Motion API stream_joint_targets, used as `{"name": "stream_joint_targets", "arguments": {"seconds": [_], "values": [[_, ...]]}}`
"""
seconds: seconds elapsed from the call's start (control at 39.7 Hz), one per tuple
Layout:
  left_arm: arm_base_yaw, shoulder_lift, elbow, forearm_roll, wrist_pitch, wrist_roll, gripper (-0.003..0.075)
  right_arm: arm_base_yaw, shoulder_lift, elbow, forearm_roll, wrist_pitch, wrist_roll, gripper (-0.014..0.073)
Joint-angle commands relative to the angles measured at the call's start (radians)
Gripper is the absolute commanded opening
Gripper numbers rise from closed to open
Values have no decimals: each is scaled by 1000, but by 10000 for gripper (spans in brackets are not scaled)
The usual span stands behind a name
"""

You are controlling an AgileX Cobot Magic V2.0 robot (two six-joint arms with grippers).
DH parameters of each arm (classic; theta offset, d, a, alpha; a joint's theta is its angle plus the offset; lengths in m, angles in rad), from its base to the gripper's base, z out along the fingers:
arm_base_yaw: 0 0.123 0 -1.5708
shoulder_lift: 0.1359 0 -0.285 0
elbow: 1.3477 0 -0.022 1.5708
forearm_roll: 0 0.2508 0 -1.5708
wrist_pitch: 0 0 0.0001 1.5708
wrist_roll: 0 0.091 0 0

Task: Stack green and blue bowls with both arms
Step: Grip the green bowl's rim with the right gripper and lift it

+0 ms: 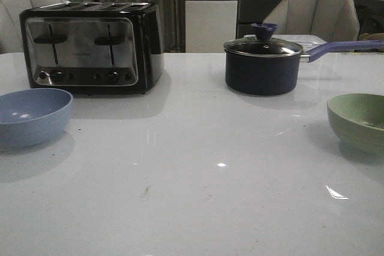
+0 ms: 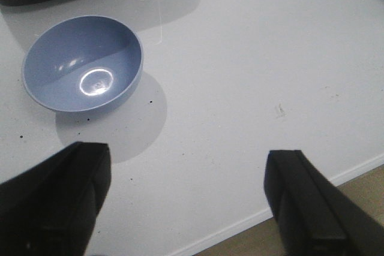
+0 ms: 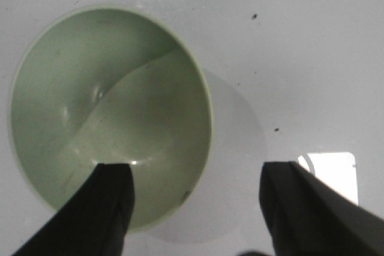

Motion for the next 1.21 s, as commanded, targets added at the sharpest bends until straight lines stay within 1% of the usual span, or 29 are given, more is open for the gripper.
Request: {"name": "stream_joint_targets", "arguments": {"seconds": [0.0, 0.23, 0.4, 0.48, 0.63, 0.76, 0.83, 0.96, 1.03, 1.18], "values": [[-8, 1, -32, -10, -71, 2, 582, -6, 26, -70, 29, -29, -13, 532], [-8, 1, -32, -10, -71, 2, 582, -6, 143, -113, 29, -34, -13, 443], [-8, 1, -32, -12, -71, 2, 582, -6, 185, -113, 29, -34, -13, 396], [-8, 1, -32, -12, -71, 2, 582, -6, 184, -113, 29, -34, -14, 337], [-8, 1, -32, -12, -71, 2, 582, -6, 184, -113, 37, -28, -15, 183], [-8, 1, -32, -12, -71, 2, 582, -2, 179, -113, 61, -19, -36, 109], [-8, 1, -32, -12, -71, 2, 582, 9, 171, -113, 66, -12, -56, 84], [-8, 1, -32, -12, -71, 2, 582, 47, 134, -113, 64, -10, -72, 76], [-8, 1, -32, -12, -71, 2, 582, 94, 94, -115, 61, -7, -106, 76], [-8, 1, -32, -12, -71, 2, 582, 243, 50, -186, 12, 65, -120, 76]]}}
